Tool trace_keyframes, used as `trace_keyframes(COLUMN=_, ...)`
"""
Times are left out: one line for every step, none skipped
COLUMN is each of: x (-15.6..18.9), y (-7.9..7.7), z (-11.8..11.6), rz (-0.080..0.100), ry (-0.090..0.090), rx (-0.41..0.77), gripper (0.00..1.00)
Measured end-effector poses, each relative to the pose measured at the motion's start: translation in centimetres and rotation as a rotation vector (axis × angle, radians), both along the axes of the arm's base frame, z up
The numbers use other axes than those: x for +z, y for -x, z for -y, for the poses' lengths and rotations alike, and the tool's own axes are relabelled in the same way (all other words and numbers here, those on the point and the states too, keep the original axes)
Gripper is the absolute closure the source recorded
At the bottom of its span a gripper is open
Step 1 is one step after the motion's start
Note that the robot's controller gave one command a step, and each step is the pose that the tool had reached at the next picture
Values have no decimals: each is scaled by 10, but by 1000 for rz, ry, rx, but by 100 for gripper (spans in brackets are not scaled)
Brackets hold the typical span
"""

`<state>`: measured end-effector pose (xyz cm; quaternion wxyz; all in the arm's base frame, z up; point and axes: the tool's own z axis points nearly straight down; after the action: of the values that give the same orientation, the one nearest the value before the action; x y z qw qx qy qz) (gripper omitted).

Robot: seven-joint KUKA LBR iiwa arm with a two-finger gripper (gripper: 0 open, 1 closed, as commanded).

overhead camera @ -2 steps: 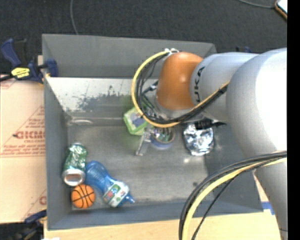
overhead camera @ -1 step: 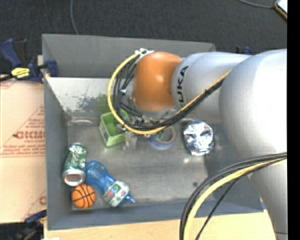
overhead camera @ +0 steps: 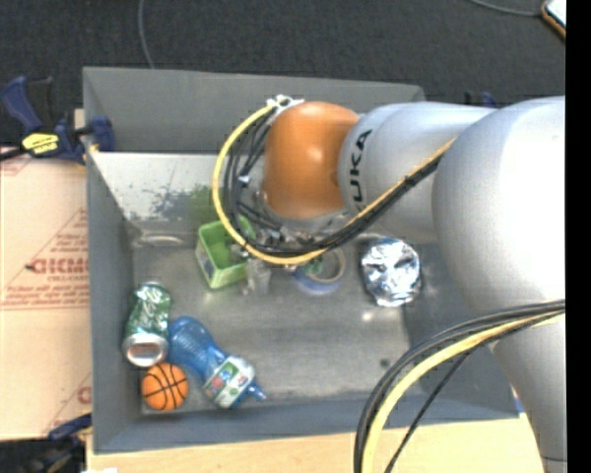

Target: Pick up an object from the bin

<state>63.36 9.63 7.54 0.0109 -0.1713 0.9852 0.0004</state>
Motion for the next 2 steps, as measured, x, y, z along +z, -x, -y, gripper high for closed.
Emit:
trace_keyframes(x=19, y=2, z=1, rz=-8, ry=1, rx=-1, gripper=100)
trace_keyframes(x=40, y=1, z=1, rz=-1, ry=1, rx=-2, gripper=100)
